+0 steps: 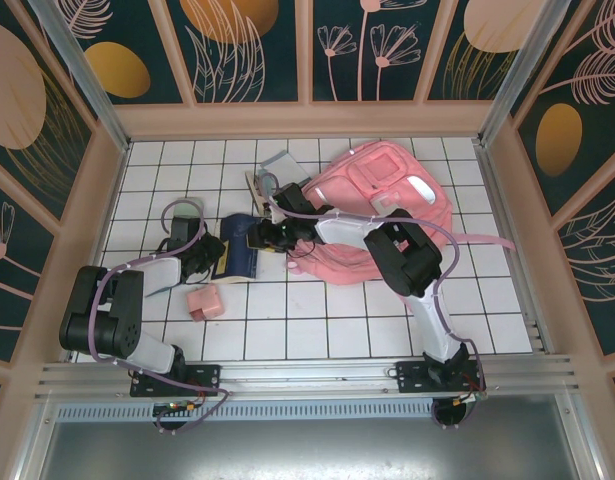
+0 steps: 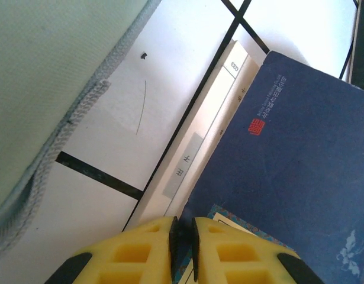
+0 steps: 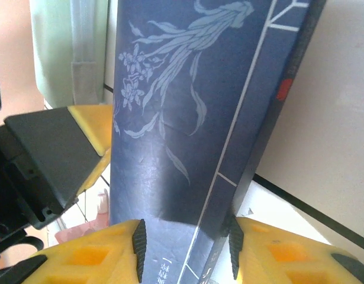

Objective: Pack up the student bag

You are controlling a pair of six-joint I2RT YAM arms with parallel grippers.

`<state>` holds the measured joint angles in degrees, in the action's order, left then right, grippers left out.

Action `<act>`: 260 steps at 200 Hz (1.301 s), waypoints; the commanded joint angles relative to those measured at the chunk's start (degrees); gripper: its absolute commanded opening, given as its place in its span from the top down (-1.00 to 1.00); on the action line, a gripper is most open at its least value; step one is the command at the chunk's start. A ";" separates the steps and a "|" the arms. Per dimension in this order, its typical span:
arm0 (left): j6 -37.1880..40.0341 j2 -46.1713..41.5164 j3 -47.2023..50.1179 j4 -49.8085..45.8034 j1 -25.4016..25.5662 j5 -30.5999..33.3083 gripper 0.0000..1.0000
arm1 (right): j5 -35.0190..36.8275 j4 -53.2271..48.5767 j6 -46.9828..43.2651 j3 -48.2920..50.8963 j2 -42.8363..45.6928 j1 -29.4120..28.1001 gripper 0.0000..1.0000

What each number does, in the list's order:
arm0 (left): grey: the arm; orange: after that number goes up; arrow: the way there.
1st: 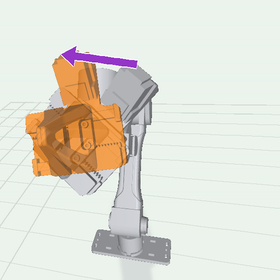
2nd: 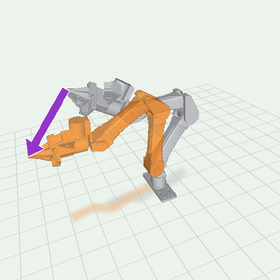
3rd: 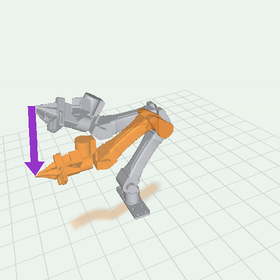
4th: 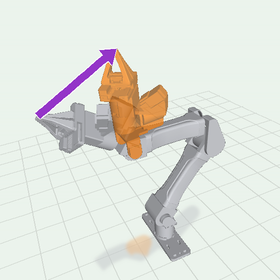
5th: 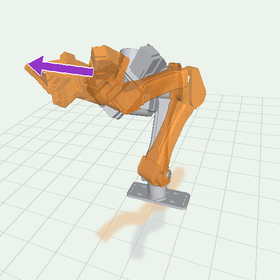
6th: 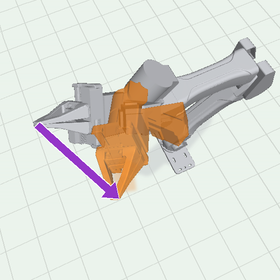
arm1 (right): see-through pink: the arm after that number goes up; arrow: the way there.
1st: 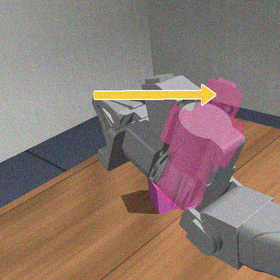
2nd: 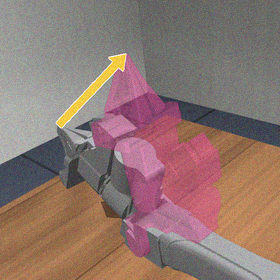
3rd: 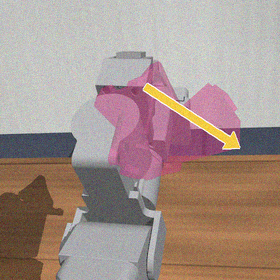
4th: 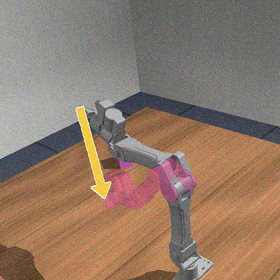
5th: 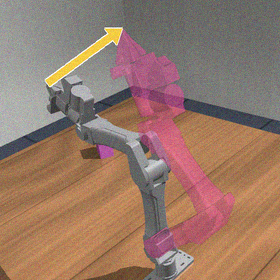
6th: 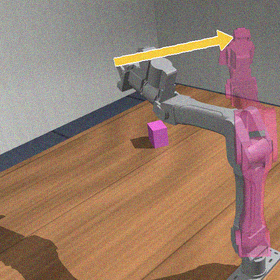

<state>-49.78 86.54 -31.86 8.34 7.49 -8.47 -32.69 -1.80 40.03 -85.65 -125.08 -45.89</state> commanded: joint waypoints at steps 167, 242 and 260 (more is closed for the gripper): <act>-0.27 -3.27 -0.86 -13.02 1.04 -2.54 0.52 | 0.73 9.60 6.09 0.04 -0.35 -1.76 0.95; 3.05 -10.07 -11.63 -21.35 0.95 -2.04 -0.27 | 3.14 5.94 2.86 1.79 8.79 1.29 1.00; 3.19 -10.54 -13.58 -20.55 0.82 -5.27 -0.38 | 2.56 5.04 1.36 2.77 11.99 2.96 1.00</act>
<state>-47.64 77.28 -42.41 -10.33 8.36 -9.19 -30.46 3.70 44.62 -83.83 -120.29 -45.32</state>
